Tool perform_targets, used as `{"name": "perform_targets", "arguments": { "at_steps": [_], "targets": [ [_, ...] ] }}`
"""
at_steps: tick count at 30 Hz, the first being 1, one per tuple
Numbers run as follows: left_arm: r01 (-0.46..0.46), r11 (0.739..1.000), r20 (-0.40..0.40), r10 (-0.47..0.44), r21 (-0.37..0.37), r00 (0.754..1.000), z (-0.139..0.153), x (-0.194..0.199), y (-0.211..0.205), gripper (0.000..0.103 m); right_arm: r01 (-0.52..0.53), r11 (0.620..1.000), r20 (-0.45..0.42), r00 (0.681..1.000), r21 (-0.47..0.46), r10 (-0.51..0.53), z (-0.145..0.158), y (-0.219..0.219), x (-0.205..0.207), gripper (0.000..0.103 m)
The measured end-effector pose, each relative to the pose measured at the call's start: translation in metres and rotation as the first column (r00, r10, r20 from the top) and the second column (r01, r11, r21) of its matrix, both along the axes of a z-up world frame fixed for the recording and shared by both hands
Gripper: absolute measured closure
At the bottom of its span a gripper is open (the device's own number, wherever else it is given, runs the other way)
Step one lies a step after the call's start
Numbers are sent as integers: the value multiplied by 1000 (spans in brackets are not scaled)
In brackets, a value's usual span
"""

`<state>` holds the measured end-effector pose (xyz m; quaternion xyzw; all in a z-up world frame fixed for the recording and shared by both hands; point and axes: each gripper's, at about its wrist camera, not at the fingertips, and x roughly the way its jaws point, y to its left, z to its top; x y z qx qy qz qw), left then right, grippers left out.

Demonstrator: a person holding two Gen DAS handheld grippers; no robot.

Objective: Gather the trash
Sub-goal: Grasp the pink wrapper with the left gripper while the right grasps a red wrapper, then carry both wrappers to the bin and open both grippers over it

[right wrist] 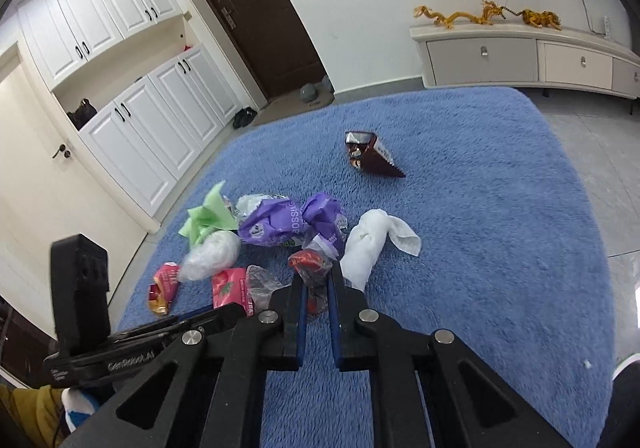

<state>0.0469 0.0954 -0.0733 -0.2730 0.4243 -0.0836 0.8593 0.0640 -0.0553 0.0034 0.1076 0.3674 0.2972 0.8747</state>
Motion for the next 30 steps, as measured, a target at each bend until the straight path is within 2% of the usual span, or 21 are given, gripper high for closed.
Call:
{"name": "perform_targets", "arguments": {
  "at_steps": [8,15,19,22,25,30],
  "targets": [
    [80,994,23,-79,-77,997,13,-39,-10,77,41,998,57,997,46,-44,25,-30,-42,94],
    [131,990,72,-127,-59,989,41,-55,-31,78,135,987,110,983,89,-144,41,-81,-82,94],
    [192,981,123,-188,-27,974,67,-55,-56,78,226,967,143,960,119,-242,51,-127,-105,94],
    [251,968,153,-246,-13,957,83,-52,-80,78,311,944,173,929,113,-327,58,-162,-122,94],
    [331,944,175,-328,12,929,99,-44,-118,78,410,906,186,887,105,-423,57,-200,-140,94],
    [485,872,183,-488,61,854,114,-28,-206,78,577,812,159,797,87,-583,41,-270,-163,94]
  ]
}}
